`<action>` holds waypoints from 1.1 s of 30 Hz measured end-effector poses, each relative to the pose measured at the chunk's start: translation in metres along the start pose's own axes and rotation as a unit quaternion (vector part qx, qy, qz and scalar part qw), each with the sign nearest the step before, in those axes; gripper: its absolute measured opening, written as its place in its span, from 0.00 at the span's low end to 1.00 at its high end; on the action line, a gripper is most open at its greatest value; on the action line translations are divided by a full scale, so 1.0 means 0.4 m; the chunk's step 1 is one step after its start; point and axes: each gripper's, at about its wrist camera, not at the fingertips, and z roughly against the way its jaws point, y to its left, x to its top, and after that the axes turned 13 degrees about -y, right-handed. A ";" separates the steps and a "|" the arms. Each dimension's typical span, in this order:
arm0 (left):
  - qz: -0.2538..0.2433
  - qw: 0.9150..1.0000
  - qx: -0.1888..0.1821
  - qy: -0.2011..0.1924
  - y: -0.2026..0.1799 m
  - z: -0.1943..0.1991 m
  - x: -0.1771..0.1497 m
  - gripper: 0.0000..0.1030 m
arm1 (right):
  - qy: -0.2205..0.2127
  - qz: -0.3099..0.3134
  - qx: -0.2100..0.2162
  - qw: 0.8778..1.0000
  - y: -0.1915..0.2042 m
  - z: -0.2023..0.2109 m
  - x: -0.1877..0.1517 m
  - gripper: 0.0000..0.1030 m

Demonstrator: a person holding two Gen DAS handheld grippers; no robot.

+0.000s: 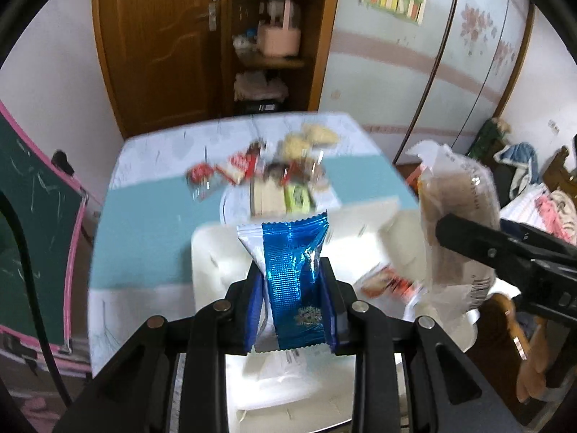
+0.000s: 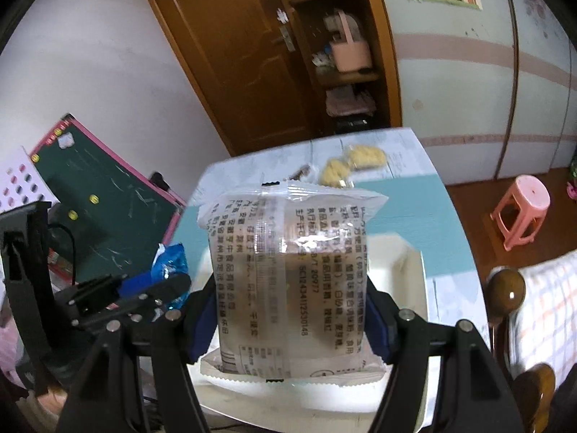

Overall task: Organize snacks
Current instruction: 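Lower the blue wrapper and bread bag into the tray and release both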

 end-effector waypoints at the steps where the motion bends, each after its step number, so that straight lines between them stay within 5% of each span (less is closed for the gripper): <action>1: 0.001 1.000 0.004 0.013 -0.001 -0.025 -0.022 0.26 | 0.007 -0.001 -0.005 1.000 -0.003 -0.012 -0.018 0.67; 6: 0.035 0.994 -0.009 0.099 0.009 -0.121 -0.103 0.26 | 0.060 -0.002 -0.028 0.998 -0.016 -0.079 -0.105 0.67; 15: 0.033 0.991 0.000 0.126 0.005 -0.155 -0.129 0.27 | 0.089 -0.010 -0.043 0.995 -0.026 -0.112 -0.150 0.67; 18: 0.035 0.990 0.005 0.134 0.005 -0.160 -0.138 0.42 | 0.095 -0.001 -0.051 0.994 -0.014 -0.117 -0.158 0.70; 20: 0.034 0.989 0.020 0.141 0.008 -0.165 -0.142 0.80 | 0.102 0.009 -0.065 0.993 -0.003 -0.129 -0.160 0.71; 29: 0.062 0.984 0.028 0.164 0.037 -0.187 -0.164 0.84 | 0.092 0.020 -0.084 0.992 -0.002 -0.116 -0.164 0.97; 33: 0.057 0.985 0.031 0.157 0.034 -0.178 -0.160 0.84 | 0.076 0.038 -0.088 0.993 0.016 -0.103 -0.157 0.97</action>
